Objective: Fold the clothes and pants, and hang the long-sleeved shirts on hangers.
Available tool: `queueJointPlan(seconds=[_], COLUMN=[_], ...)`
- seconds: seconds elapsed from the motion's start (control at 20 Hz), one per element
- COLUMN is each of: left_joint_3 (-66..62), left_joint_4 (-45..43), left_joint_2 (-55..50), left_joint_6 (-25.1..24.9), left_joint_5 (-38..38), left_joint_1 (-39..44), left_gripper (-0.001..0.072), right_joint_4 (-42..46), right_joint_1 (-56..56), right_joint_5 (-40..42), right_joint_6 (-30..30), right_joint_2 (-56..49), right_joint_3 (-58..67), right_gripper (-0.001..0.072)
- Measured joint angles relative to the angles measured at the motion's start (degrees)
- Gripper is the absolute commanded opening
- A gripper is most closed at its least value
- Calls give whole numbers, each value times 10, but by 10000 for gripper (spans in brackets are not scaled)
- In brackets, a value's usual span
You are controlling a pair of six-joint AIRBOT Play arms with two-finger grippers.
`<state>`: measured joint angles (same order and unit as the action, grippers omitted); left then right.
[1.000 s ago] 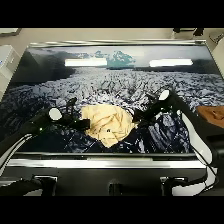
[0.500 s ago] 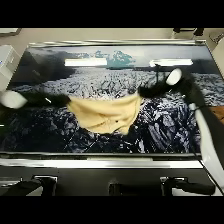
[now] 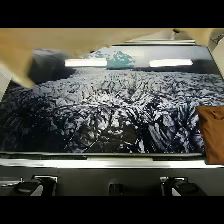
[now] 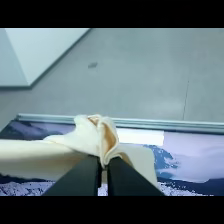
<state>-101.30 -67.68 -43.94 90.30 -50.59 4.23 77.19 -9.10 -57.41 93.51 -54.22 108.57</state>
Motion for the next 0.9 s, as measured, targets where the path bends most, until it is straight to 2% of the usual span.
queueJointPlan(seconds=[0.15,0.25,0.4,0.5,0.6,0.7,0.9], left_joint_3=[-12,1,81,173,281,383,505], left_joint_4=[2,3,3,2,2,19,90], left_joint_2=[22,26,16,1,-26,-66,-175], left_joint_6=[7,10,12,12,12,12,12], left_joint_5=[-15,-29,-55,-64,-67,-58,-21], left_joint_1=[-1,-2,-2,-1,-1,-1,-1], left_gripper=[22,21,22,22,22,22,22], right_joint_4=[0,4,13,15,17,9,-94], right_joint_1=[0,0,0,0,0,0,0], right_joint_5=[-56,-127,-250,-283,-256,-186,-58], right_joint_6=[17,24,30,30,29,42,87], right_joint_2=[42,44,5,-34,-83,-145,-291], right_joint_3=[7,8,-13,-58,-121,-184,-247], right_gripper=[36,36,36,36,37,37,36])
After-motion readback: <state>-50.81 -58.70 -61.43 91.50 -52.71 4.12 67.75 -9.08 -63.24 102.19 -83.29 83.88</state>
